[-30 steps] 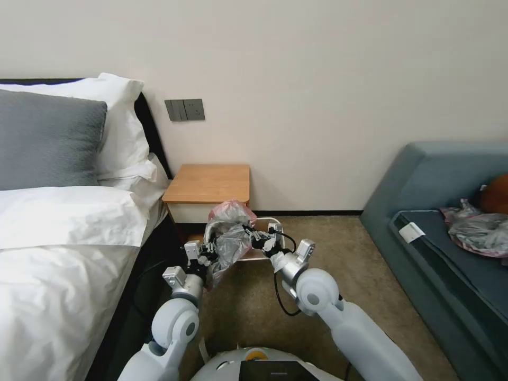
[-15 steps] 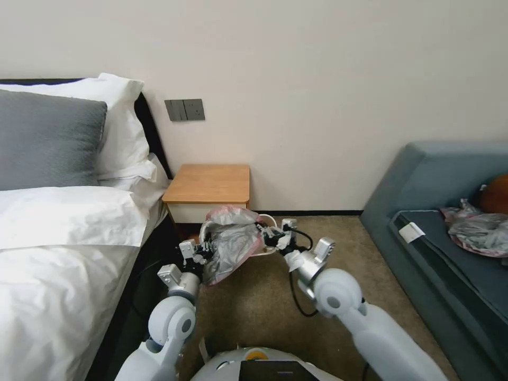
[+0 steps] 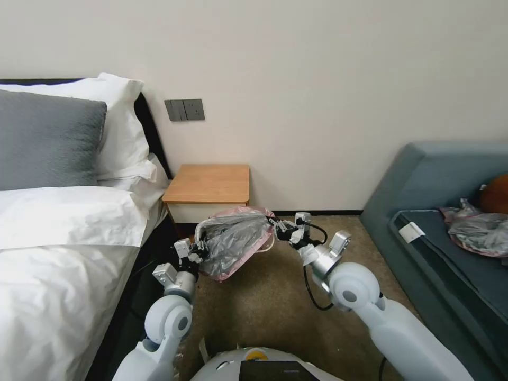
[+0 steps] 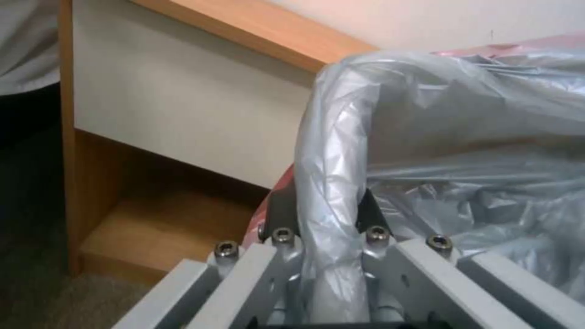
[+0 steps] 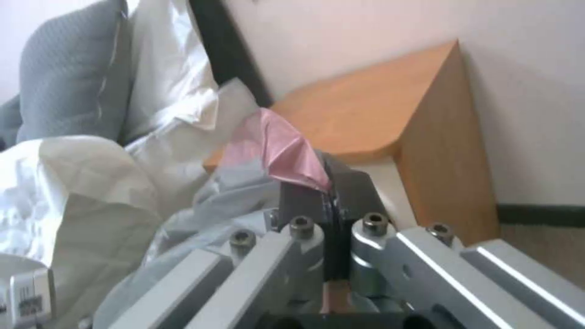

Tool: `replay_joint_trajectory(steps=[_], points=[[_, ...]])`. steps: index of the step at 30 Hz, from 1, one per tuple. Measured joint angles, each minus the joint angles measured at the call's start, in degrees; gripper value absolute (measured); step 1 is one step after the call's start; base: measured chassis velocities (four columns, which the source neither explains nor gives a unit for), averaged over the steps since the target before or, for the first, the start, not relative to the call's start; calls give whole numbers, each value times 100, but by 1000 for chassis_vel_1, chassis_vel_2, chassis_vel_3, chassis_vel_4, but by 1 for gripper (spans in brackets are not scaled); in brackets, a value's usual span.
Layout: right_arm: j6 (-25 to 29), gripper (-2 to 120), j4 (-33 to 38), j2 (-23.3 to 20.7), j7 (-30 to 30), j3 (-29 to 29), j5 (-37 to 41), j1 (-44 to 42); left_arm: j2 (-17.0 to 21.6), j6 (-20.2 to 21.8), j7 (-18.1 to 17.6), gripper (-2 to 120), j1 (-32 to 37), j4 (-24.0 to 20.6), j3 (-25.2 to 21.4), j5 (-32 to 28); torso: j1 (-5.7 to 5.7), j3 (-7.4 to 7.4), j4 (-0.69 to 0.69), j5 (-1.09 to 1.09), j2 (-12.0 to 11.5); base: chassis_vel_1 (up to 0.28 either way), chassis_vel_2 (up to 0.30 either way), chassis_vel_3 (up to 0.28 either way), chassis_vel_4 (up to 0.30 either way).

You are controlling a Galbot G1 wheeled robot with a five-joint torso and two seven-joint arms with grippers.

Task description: Pick up the garbage bag from the table and place it over the trash can.

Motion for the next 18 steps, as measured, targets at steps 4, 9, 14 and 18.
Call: replay_joint_trajectory(steps=[4,9,14,18], points=[[-18,0,-88,26,236,-58,302,301,-29,-4,59,3,21,10,11,75,0,0,1,0,0,0,0,0,0],[-217,0,-279,40,672,-53,520,527,-85,-22,106,3,45,26,17,137,0,0,1,0,0,0,0,0,0],[-407,0,-311,51,1233,37,1100,596,-100,-57,150,3,62,8,17,143,0,0,0,0,0,0,0,0,0],[-499,0,-299,70,1451,120,1561,600,-100,-91,177,3,70,9,0,143,0,0,0,0,0,0,0,0,0]])
